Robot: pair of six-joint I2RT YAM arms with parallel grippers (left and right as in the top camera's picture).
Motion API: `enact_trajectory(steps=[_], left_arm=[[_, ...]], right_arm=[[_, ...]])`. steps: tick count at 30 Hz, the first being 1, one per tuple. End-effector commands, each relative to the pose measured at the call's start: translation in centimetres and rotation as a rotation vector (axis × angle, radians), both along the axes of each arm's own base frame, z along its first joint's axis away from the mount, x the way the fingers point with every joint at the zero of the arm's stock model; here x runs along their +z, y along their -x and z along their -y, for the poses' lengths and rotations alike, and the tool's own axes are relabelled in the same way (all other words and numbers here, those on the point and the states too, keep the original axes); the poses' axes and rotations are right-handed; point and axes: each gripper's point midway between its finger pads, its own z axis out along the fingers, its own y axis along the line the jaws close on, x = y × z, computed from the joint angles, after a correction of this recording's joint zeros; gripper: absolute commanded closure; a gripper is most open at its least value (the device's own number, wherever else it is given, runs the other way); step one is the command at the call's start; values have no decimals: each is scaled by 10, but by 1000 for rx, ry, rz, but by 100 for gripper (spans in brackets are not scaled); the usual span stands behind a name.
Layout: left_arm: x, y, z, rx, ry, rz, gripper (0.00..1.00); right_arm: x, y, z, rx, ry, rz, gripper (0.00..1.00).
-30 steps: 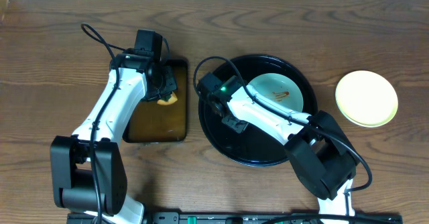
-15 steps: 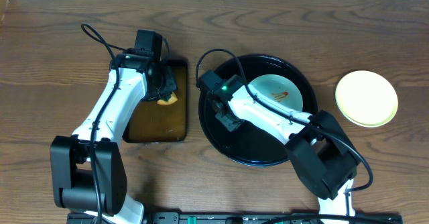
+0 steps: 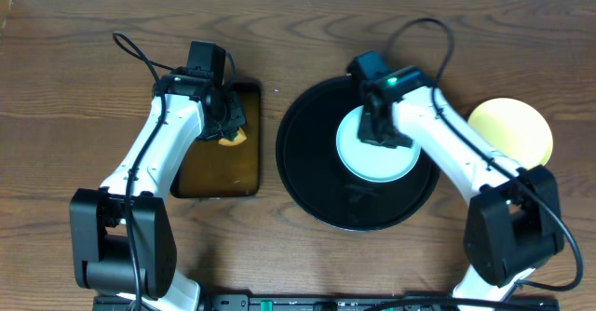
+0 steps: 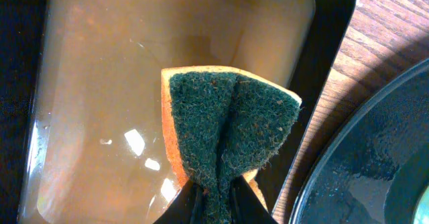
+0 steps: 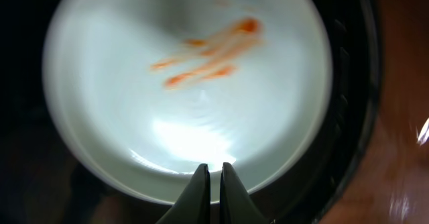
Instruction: Clean dirty plates on tray and stack at the side
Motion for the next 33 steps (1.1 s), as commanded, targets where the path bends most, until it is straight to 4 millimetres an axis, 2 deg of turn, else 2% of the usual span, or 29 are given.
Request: enact_trajectory(steps=[1, 5, 7, 8, 9, 17, 25, 29, 33], left_arm=[[-3, 2, 1, -12, 1, -12, 87], [-3, 3, 1, -12, 1, -12, 87], [-3, 2, 1, -12, 1, -12, 87], [-3, 2, 1, -12, 1, -12, 87], [-3, 2, 1, -12, 1, -12, 87], [-3, 3, 1, -12, 1, -12, 87], [-3, 3, 1, -12, 1, -12, 87], [-3, 3, 1, -12, 1, -12, 87], [-3, 3, 1, -12, 1, -12, 87]], right_arm=[[-16, 18, 11, -256, -56, -72, 95], [-35, 41, 26, -327, -30, -141, 93], [-39, 46, 28, -327, -24, -151, 90], [-40, 47, 29, -328, -22, -156, 78], [-41, 49, 29, -328, -22, -160, 72], [-50, 48, 21, -378, -72, -152, 72], [-74, 61, 2, -531, -194, -192, 73], [-77, 70, 4, -575, -181, -218, 74], [-74, 69, 6, -580, -181, -216, 76]])
